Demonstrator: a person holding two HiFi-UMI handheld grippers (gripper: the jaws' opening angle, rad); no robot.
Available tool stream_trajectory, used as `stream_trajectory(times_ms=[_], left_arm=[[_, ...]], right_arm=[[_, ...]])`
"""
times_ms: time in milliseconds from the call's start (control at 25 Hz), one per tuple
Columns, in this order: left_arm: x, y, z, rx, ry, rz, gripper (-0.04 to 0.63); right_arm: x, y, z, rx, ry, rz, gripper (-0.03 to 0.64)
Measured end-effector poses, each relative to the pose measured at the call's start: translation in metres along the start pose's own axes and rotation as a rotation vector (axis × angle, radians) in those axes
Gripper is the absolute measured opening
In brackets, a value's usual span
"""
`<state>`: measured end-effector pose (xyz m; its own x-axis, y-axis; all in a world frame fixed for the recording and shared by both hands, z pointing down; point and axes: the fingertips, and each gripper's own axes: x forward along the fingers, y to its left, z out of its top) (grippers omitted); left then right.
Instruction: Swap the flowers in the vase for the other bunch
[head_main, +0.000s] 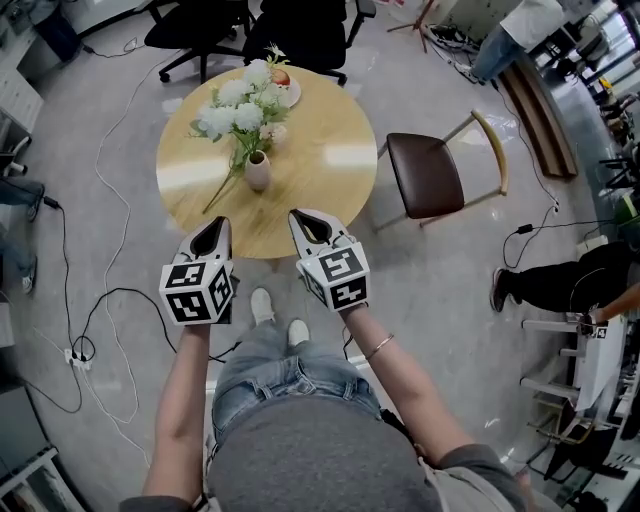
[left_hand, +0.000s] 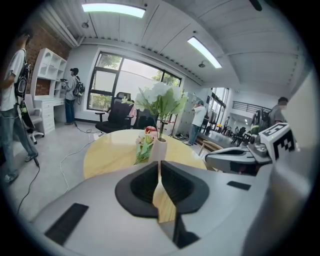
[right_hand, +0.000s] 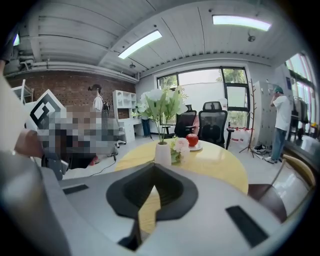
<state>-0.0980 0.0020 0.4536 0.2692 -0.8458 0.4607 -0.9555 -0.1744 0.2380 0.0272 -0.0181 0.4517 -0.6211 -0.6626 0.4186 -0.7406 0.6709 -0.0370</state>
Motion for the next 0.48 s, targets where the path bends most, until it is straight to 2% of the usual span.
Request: stream_trajectory(times_ms=[480], left_arm=[[-0.038, -0.028, -0.014, -0.006, -0.027, 0.057, 0.031]], right_arm=[[-0.043, 0.008, -0.009, -0.020, -0.017, 0.030, 0.009]])
